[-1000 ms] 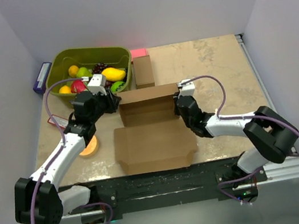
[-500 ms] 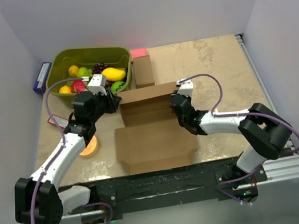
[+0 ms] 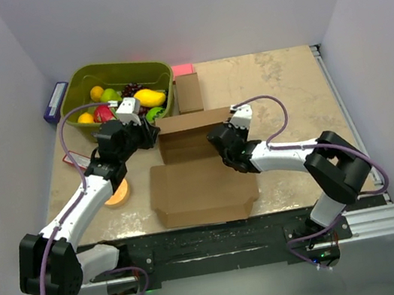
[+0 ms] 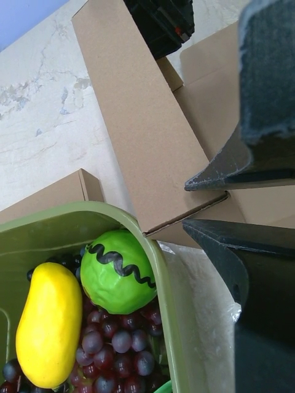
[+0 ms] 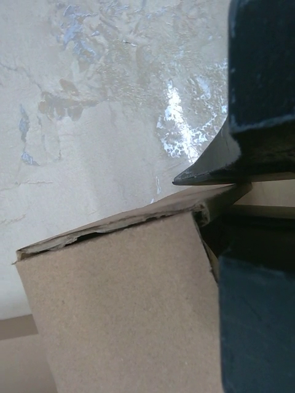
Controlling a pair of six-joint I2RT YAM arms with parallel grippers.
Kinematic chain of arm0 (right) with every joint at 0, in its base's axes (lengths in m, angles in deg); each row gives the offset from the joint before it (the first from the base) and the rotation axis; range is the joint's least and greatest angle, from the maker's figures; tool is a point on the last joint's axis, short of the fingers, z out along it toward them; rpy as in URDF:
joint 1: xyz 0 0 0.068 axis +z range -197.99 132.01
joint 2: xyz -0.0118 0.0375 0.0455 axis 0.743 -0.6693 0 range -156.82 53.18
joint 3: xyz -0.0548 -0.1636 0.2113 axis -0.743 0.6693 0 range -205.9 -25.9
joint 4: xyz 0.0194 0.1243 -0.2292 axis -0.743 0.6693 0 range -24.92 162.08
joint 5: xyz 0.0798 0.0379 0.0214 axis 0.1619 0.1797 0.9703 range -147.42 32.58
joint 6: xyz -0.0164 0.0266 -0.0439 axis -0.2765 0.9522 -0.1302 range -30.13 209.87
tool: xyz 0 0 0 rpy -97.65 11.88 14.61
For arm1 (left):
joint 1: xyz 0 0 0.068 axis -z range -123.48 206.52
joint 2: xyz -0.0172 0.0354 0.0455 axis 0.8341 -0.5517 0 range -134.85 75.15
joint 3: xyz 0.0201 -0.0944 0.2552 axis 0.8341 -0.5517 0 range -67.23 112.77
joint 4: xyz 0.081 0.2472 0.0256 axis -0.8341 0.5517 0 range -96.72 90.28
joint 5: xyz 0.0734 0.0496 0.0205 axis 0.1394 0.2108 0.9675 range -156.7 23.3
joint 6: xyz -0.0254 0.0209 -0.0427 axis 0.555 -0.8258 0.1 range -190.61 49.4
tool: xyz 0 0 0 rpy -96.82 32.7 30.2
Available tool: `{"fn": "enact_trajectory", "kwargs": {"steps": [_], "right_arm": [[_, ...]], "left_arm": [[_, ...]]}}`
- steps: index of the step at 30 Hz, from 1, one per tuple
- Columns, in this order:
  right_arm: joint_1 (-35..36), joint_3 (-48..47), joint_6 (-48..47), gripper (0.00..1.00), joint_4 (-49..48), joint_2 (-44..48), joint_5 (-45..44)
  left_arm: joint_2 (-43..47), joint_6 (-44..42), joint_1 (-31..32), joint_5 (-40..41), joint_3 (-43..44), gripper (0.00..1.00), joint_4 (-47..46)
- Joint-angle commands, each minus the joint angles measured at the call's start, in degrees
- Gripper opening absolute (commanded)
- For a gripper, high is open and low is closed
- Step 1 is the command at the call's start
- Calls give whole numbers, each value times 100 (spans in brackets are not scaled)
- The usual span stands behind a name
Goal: Fold the paper box
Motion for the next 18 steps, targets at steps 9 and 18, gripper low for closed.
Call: {"fn": "enact_trajectory", "kwargs": {"steps": [9,18], "right_arm": [[49,-148,1410,0,2100,-535,-729],[49,678,189,0,685,265,71]], "left_arm": [[164,-43,102,-40,-103,31,422],[620,-298,93,-92,-155,68,237]]}}
